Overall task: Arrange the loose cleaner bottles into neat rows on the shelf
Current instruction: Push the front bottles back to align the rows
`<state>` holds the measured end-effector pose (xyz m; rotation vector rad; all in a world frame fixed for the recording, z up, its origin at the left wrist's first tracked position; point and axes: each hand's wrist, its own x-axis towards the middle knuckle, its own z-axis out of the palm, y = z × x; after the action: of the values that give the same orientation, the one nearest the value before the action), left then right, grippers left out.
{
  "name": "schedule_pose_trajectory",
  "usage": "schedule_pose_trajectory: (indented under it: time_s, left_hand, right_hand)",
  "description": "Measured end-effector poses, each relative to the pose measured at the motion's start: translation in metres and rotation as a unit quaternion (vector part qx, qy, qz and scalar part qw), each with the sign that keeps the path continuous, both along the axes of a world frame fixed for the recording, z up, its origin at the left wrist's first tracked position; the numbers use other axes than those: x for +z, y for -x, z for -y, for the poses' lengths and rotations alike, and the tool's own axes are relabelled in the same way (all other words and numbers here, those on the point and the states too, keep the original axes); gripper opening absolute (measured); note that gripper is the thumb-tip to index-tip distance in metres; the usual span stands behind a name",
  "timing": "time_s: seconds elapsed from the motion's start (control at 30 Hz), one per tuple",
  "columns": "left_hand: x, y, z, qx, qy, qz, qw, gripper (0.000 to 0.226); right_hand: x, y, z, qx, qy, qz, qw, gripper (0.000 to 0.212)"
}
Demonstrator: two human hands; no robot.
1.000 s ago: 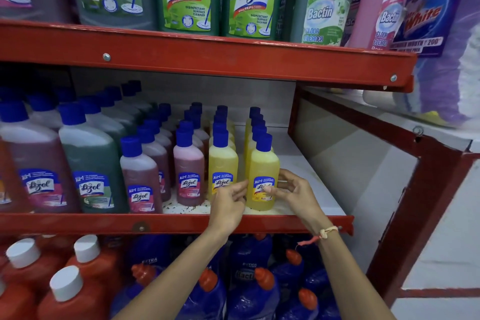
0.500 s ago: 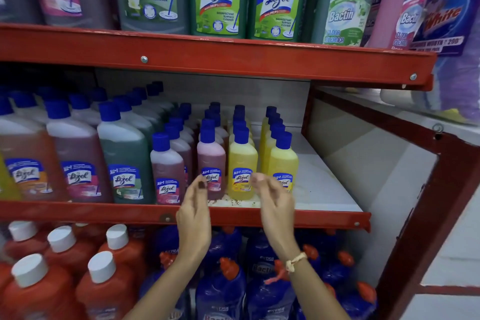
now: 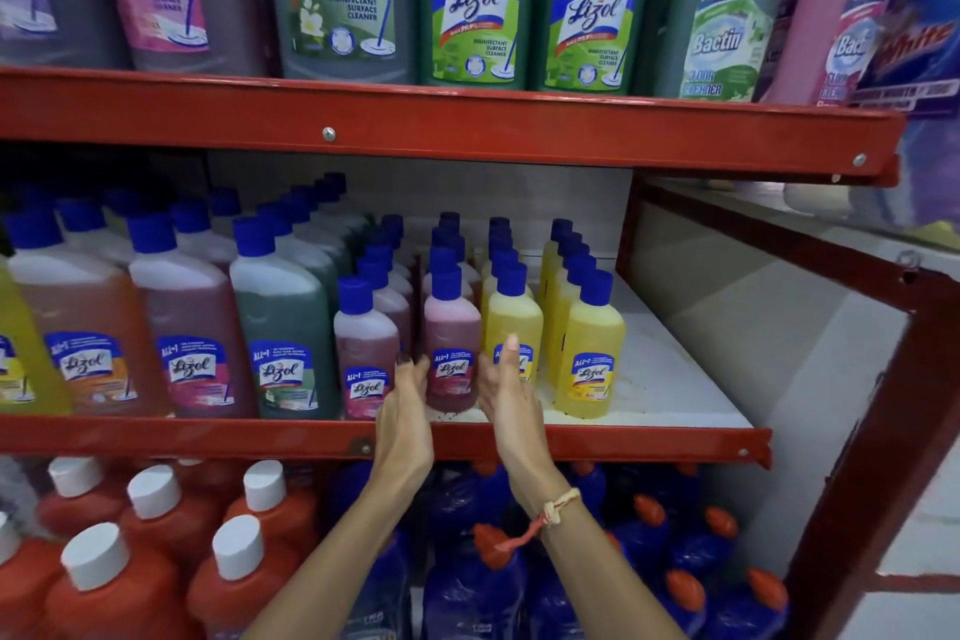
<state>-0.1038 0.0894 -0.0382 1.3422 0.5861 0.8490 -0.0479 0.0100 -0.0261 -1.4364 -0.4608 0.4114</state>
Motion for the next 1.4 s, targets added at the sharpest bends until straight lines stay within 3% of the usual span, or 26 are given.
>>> schedule_pose_trajectory:
  time_s: [0.13,0.43,0.6,0.7,0.9,1.03,1.2,1.27,1.33,1.4]
  left_hand:
    - [-0.002,0.011,0.006,-0.007,0.019,0.021,1.000,0.056]
    - [-0.008,0.028,0.005,-0.002,0.032,0.010,0.999,0.058]
    - [-0.007,0.033,0.007,-0.015,0.003,-0.017,1.000,0.072]
    - [-0.012,0.039,0.014,-0.008,-0.016,-0.040,0.999,0.066]
    - [-0.014,0.045,0.045,0.044,-0.032,-0.002,0.999,0.059]
    - [-0.008,0.033,0.062,0.080,-0.051,0.025,0.995,0.057]
    - [0.008,0.001,0.076,-0.029,-0.053,0.008,0.998,0.043]
    - [0.012,-0.015,0.074,-0.041,-0.054,-0.021,0.998,0.051]
    - [0.009,-0.033,0.070,-0.029,-0.059,-0.059,0.996,0.073]
    - [0.007,-0.045,0.068,-0.002,-0.063,-0.083,0.995,0.082]
  right_hand:
    - [0.002,0.006,0.013,0.021,-0.016,-0.021,0.999,0.096]
    - [0.006,0.025,0.024,0.032,-0.023,-0.010,0.999,0.090]
    - [0.002,0.024,0.025,0.035,-0.024,-0.001,0.999,0.076]
    - [0.000,0.021,0.027,0.052,-0.028,0.000,0.998,0.070]
    - [-0.003,0.008,0.033,0.090,-0.005,-0.002,0.996,0.070]
    - [-0.003,-0.009,0.043,0.040,-0.018,0.006,0.999,0.069]
    - [-0.004,-0.029,0.055,-0.040,0.015,0.029,0.999,0.078]
    - [-0.003,-0.033,0.056,-0.025,0.030,0.037,0.999,0.070]
    - [-0.003,-0.040,0.052,0.003,0.043,0.045,0.998,0.049]
    - [-0.004,-0.047,0.048,0.020,0.064,0.050,0.996,0.051]
